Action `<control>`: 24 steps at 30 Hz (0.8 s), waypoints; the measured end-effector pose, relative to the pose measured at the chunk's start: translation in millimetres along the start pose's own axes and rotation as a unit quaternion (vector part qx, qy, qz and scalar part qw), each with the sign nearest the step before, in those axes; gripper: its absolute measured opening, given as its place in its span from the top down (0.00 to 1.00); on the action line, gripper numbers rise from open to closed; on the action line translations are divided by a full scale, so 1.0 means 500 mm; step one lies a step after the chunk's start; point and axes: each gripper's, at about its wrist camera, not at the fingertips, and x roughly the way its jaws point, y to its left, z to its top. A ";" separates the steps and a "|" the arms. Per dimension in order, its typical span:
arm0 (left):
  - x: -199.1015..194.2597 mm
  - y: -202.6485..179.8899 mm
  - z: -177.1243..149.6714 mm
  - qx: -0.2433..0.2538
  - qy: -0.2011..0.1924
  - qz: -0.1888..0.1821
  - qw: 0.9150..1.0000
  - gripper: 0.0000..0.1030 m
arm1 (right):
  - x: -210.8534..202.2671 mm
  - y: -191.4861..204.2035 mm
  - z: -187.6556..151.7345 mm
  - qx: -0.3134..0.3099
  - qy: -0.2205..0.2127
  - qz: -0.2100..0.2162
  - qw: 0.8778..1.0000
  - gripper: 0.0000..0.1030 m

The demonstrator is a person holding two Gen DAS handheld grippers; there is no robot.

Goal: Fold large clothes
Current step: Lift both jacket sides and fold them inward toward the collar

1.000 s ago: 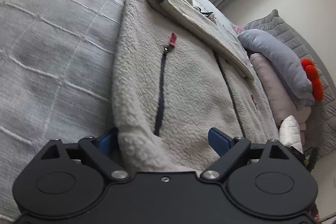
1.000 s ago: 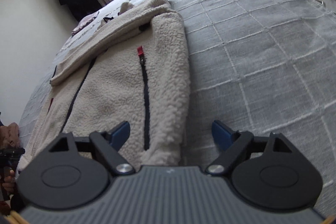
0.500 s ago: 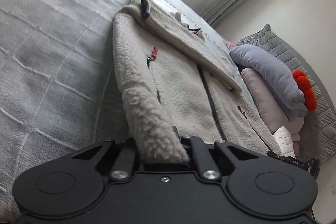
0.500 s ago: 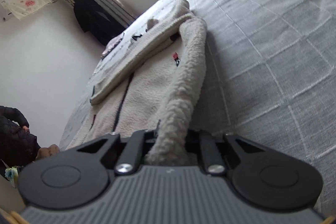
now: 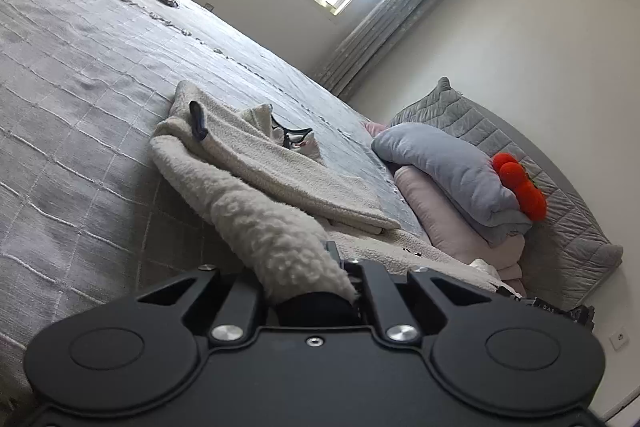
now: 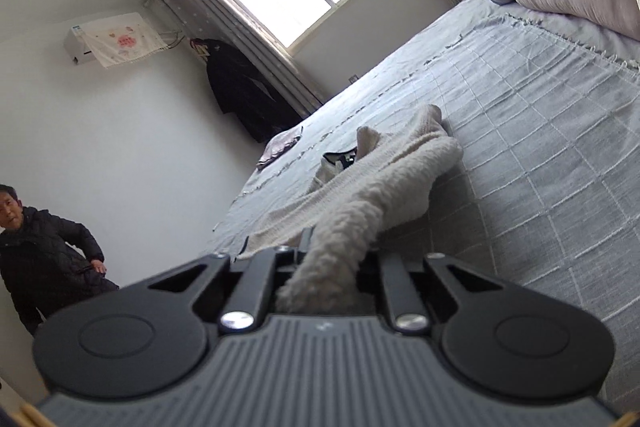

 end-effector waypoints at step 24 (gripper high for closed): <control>0.504 0.083 0.374 0.046 -0.040 0.118 0.991 0.86 | 0.528 -0.109 0.321 0.009 0.000 -0.138 0.990 0.88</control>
